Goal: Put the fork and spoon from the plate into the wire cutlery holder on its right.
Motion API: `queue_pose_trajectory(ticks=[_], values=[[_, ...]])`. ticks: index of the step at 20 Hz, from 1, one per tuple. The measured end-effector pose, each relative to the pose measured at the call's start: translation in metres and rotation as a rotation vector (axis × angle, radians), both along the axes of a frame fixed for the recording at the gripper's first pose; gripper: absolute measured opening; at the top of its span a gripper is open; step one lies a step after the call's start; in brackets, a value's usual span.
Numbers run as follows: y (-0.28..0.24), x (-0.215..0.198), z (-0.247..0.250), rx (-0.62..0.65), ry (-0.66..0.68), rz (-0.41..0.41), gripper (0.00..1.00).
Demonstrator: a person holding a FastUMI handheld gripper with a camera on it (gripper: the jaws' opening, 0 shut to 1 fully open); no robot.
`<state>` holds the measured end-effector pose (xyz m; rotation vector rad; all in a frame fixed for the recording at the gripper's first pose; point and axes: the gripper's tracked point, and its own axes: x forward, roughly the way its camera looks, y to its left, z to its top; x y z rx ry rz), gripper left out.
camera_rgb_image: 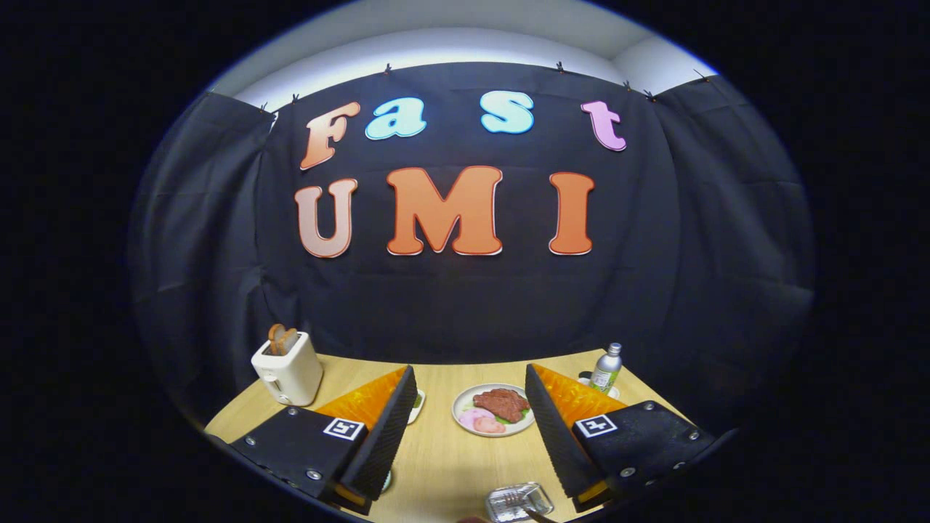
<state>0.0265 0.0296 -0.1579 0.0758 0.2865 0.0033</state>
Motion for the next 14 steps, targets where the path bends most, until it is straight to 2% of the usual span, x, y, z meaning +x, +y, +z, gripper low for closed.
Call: queue_pose_trajectory(ticks=[8,14], values=[[0.098,0.016,0.016,0.021,-0.057,0.099,0.91],[0.174,0.02,0.007,0.01,-0.035,0.207,0.91]])
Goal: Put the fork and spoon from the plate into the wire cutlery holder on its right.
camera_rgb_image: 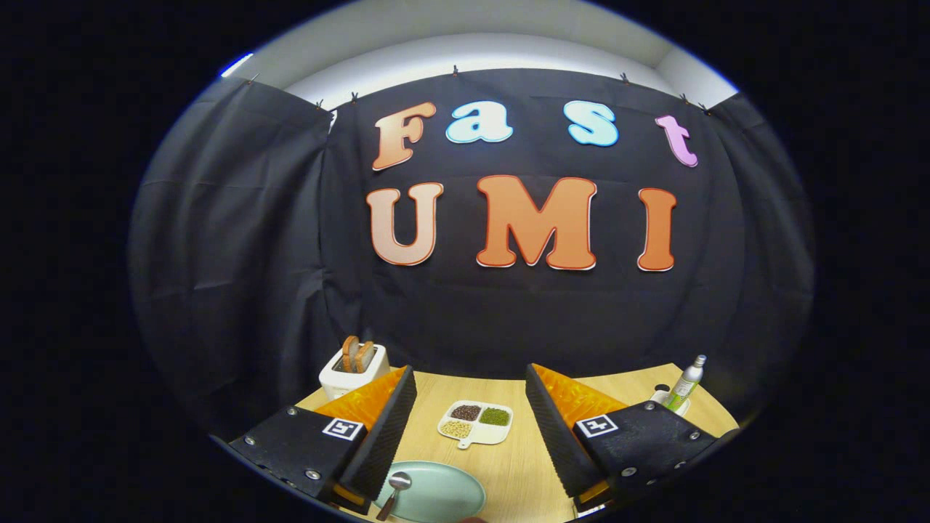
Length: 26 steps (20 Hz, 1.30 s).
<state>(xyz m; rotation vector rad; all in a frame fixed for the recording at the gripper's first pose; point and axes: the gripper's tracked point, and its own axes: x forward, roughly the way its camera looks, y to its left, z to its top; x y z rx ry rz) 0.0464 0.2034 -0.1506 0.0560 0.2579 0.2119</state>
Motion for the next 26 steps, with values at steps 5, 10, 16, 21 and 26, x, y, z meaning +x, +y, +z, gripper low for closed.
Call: queue_pose_trajectory(ticks=[5,10,16,21,26], values=[[0.037,-0.003,-0.046,-0.022,0.127,0.065,0.91],[0.06,-0.012,-0.091,-0.046,0.263,0.102,0.92],[0.076,-0.045,-0.166,-0.132,0.542,0.185,0.92],[0.093,-0.091,-0.234,-0.211,0.818,0.257,0.92],[0.102,-0.121,-0.288,-0.276,0.998,0.304,0.86]])
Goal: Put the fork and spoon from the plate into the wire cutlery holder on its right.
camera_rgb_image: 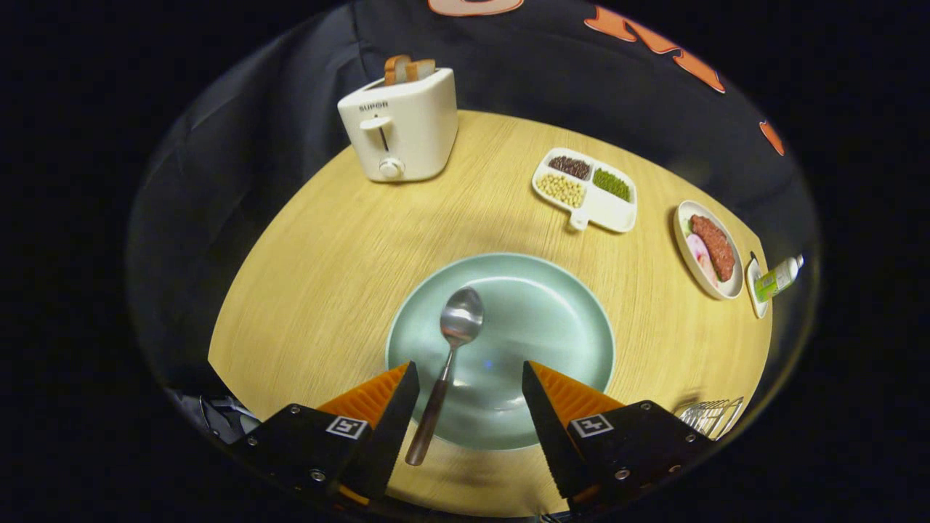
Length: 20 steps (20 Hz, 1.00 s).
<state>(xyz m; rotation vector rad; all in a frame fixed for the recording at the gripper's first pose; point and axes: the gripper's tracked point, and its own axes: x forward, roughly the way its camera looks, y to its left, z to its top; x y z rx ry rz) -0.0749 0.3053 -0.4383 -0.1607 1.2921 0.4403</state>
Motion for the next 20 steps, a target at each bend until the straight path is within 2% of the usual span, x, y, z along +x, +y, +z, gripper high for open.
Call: queue_pose_trajectory(ticks=[2,4,6,7,9,11,15,20], values=[[0.002,-0.015,-0.011,-0.018,0.086,0.014,0.8],[0.003,-0.016,-0.021,-0.039,0.117,0.024,0.72],[0.004,-0.024,-0.025,-0.049,0.175,0.004,0.58],[0.004,-0.025,-0.029,-0.056,0.19,-0.008,0.44],[0.003,-0.026,-0.035,-0.065,0.218,-0.03,0.23],[0.0,-0.022,-0.035,-0.048,0.219,-0.046,0.12],[-0.012,-0.017,-0.024,-0.008,0.184,-0.066,0.06],[-0.042,-0.011,0.012,0.067,0.148,-0.132,0.06]])
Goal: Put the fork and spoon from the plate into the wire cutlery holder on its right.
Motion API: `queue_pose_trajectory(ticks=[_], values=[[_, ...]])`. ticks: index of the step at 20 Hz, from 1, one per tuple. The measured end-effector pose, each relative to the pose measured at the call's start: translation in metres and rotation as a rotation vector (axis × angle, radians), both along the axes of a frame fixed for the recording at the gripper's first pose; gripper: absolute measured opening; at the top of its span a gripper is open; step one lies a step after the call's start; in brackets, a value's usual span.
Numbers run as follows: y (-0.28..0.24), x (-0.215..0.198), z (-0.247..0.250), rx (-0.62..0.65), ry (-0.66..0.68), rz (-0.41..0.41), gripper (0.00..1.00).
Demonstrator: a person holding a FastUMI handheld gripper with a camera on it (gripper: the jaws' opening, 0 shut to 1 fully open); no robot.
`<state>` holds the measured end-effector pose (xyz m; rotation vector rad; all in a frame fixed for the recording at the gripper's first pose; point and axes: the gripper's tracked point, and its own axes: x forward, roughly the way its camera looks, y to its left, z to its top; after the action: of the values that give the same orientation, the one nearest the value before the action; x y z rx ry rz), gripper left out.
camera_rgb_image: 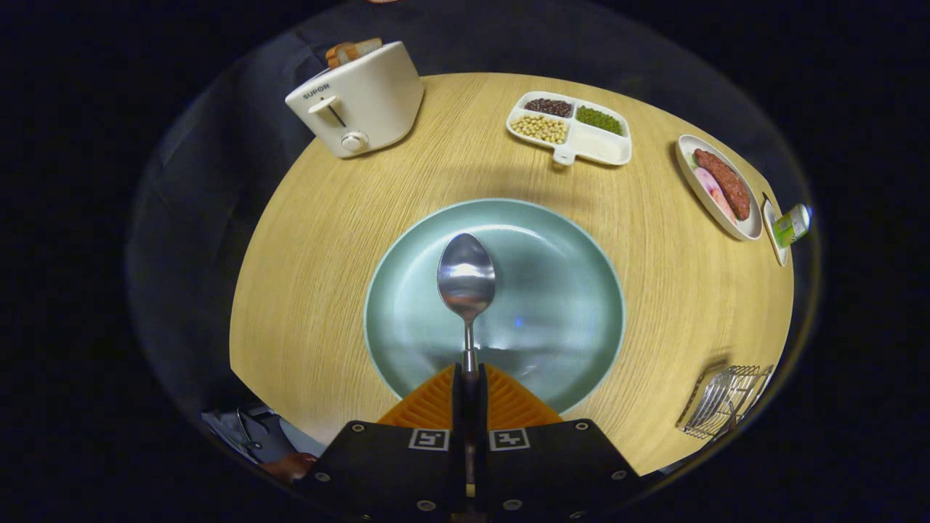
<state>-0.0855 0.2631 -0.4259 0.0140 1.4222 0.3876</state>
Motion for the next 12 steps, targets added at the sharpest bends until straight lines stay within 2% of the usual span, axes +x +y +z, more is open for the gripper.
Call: queue_pose_trajectory(ticks=[7,12], values=[[-0.088,-0.006,0.051,0.007,-0.068,-0.144,0.06],[-0.168,-0.019,0.072,-0.051,-0.104,-0.219,0.05]])
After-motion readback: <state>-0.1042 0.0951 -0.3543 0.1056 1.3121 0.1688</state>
